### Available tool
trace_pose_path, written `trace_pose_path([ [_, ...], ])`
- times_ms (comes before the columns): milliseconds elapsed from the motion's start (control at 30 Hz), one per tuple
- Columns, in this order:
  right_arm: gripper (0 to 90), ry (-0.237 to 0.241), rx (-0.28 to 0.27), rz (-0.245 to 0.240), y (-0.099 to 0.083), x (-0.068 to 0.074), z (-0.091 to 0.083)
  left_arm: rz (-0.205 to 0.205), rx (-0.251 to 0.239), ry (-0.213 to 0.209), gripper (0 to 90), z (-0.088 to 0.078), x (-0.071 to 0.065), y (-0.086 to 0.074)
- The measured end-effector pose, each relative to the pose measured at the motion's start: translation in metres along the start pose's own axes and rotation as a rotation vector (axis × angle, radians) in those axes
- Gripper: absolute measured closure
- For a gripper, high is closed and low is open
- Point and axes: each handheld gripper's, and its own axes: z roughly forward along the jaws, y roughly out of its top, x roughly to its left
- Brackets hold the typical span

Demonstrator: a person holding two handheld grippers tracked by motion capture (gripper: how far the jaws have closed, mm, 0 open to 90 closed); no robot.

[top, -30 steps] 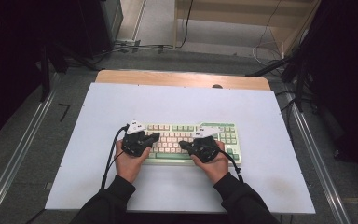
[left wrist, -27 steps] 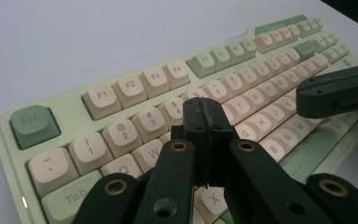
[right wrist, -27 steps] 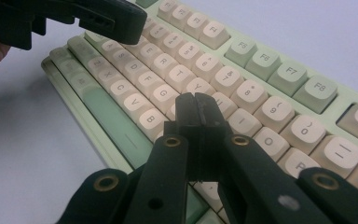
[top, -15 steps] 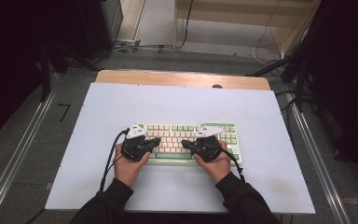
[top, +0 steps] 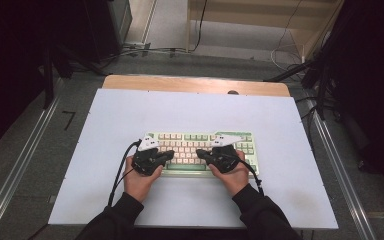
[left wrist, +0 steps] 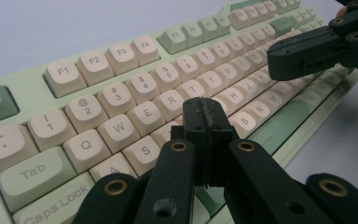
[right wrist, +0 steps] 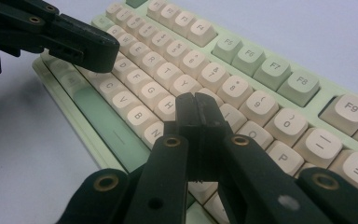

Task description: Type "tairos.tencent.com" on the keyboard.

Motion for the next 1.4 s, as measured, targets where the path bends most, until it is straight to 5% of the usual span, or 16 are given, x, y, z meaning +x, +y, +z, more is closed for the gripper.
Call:
trace_pose_path([
  [1400,88.3,0.001,0.000,0.001,-0.0003,0.0010,-0.0013,0.021,0.034,0.001,90.0,0.0055,-0.0049,-0.0046],
])
